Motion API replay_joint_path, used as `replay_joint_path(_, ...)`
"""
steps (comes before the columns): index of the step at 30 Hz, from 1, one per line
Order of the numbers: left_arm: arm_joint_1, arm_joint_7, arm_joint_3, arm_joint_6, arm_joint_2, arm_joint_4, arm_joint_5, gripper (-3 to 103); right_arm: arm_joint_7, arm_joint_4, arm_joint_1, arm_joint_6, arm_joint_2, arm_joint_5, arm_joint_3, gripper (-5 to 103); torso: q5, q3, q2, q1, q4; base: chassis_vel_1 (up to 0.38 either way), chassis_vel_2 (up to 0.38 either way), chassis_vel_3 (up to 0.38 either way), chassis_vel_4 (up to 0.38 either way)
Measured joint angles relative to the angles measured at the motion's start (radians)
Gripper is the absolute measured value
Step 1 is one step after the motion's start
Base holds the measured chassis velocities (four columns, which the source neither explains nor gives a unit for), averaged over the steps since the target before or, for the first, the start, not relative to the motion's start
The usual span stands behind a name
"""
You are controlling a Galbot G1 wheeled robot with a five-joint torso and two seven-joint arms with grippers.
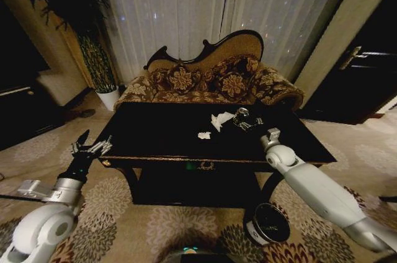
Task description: Move to the front of the table and place the trash on the table into the trash bin.
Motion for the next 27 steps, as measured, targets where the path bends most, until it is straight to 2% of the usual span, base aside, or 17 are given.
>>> replay_joint_path(1, 0.000, 0.000, 0.000, 0.000, 0.000, 0.000, 0.000, 100, 0.000, 0.004, -0.005, 0.000, -0.001, -0.001, 0.004, 50, 0.0000, 0.000, 0.000, 0.000, 0.0000, 0.000, 0.000, 0.000, 0.000)
replay_joint_path(4, 0.000, 0.000, 0.000, 0.000, 0.000, 0.000, 0.000, 100, 0.001, 0.011, -0.013, 0.001, -0.003, -0.003, 0.012, 44, 0.0000, 0.000, 0.000, 0.000, 0.0000, 0.000, 0.000, 0.000, 0.000)
replay_joint_path(6, 0.000, 0.000, 0.000, 0.000, 0.000, 0.000, 0.000, 100, 0.001, 0.024, -0.025, 0.002, -0.009, -0.002, 0.023, 33, 0.0000, 0.000, 0.000, 0.000, 0.0000, 0.000, 0.000, 0.000, 0.000)
replay_joint_path(7, 0.000, 0.000, 0.000, 0.000, 0.000, 0.000, 0.000, 100, 0.001, 0.024, -0.025, 0.002, -0.009, -0.002, 0.023, 33, 0.0000, 0.000, 0.000, 0.000, 0.0000, 0.000, 0.000, 0.000, 0.000)
replay_joint_path(9, 0.000, 0.000, 0.000, 0.000, 0.000, 0.000, 0.000, 100, 0.002, 0.036, -0.037, 0.002, -0.017, -0.001, 0.033, 22, 0.0000, 0.000, 0.000, 0.000, 0.0000, 0.000, 0.000, 0.000, 0.000)
replay_joint_path(11, 0.000, 0.000, 0.000, 0.000, 0.000, 0.000, 0.000, 100, 0.002, 0.041, -0.041, 0.002, -0.019, -0.001, 0.037, 22, 0.0000, 0.000, 0.000, 0.000, 0.0001, 0.000, 0.000, 0.000, 0.000)
replay_joint_path(12, 0.000, 0.000, 0.000, 0.000, 0.000, 0.000, 0.000, 100, 0.003, 0.063, -0.068, 0.002, -0.029, 0.004, 0.058, 12, 0.0000, 0.000, 0.000, 0.000, 0.0001, 0.000, 0.000, 0.000, 0.000)
replay_joint_path(13, 0.000, 0.000, 0.000, 0.000, 0.000, 0.000, 0.000, 100, 0.003, 0.075, -0.083, 0.002, -0.034, 0.006, 0.071, 7, 0.0000, 0.000, 0.000, 0.000, 0.0000, 0.000, 0.000, 0.000, 0.000)
replay_joint_path(15, 0.000, 0.000, 0.000, 0.000, 0.000, 0.000, 0.000, 100, 0.004, 0.102, -0.128, 0.002, -0.044, 0.011, 0.106, 3, -0.0001, 0.000, 0.000, 0.000, 0.0001, 0.000, 0.000, 0.000, 0.000)
replay_joint_path(20, 0.000, 0.000, 0.000, 0.000, 0.000, 0.000, 0.000, 100, 0.004, 0.134, -0.188, 0.002, -0.057, 0.012, 0.156, 1, 0.0001, 0.000, 0.000, 0.000, 0.0000, 0.000, 0.000, 0.000, 0.000)
replay_joint_path(24, 0.000, 0.000, 0.000, 0.000, 0.000, 0.000, 0.000, 100, 0.004, 0.231, -0.338, 0.002, -0.088, 0.035, 0.334, 0, 0.0000, 0.000, 0.000, 0.000, 0.0000, 0.000, 0.000, 0.000, 0.000)
replay_joint_path(25, 0.000, 0.000, 0.000, 0.000, 0.000, 0.000, 0.000, 100, 0.004, 0.231, -0.338, 0.002, -0.088, 0.035, 0.334, 0, 0.0000, 0.000, 0.000, 0.000, 0.0000, 0.000, 0.000, 0.000, 0.000)
replay_joint_path(27, 0.000, 0.000, 0.000, 0.000, 0.000, 0.000, 0.000, 100, 0.004, 0.268, -0.404, 0.001, -0.100, 0.057, 0.410, 0, -0.0002, 0.000, 0.000, 0.000, 0.0000, 0.000, 0.000, 0.000, 0.000)
